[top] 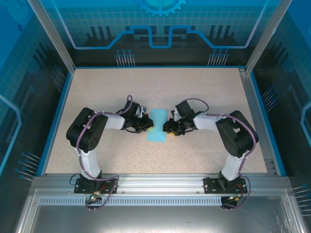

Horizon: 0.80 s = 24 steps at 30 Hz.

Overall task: Fold a paper plane with a square sheet of paper (pick it up from the middle)
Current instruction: Fold the triangle a second time at the center of the table.

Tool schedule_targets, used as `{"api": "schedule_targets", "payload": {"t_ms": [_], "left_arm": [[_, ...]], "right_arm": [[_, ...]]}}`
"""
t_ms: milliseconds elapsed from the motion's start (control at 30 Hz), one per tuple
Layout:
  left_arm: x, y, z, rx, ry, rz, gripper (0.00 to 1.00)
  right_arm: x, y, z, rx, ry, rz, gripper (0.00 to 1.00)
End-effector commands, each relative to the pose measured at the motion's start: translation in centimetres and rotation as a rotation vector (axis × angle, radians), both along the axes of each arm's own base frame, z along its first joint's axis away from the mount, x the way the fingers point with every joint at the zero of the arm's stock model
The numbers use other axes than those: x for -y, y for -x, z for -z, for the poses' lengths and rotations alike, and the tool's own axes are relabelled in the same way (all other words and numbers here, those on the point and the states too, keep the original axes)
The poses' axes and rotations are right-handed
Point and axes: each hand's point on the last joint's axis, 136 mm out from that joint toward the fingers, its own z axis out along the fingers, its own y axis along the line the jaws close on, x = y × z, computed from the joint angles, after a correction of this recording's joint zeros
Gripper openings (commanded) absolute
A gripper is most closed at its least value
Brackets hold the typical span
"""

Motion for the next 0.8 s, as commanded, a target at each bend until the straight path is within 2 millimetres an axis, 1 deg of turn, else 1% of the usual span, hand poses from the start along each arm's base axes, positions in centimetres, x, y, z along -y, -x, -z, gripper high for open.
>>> {"api": "schedule_targets", "payload": {"t_ms": [0, 167, 267, 367, 567, 767], "left_arm": [[-0.8, 0.8, 0.8, -0.038, -0.034, -0.025, 0.04], [-0.8, 0.8, 0.7, -0.038, -0.033, -0.025, 0.04], [-0.8, 0.9, 0.8, -0.042, -0.034, -0.027, 0.04], [-0.8, 0.9, 0.8, -0.041, -0.036, -0.027, 0.04], [-1.0, 0.8, 0.5, -0.03, -0.041, -0.042, 0.05], [-0.9, 0.6, 0.3, -0.029, -0.024, -0.052, 0.06]], "right_arm": [[-0.5, -0.5, -0.2, -0.02, -0.035, 0.01, 0.35], [-1.1, -0.4, 0.1, -0.039, -0.067, 0.004, 0.34], [-1.4, -0.5, -0.2, -0.038, -0.091, 0.001, 0.33], [-1.6, -0.6, -0.3, -0.038, -0.101, 0.0, 0.33], [-1.3, -0.7, -0.5, -0.018, -0.1, 0.013, 0.33], [-1.7, -0.8, -1.0, 0.004, -0.142, -0.009, 0.33]]}}
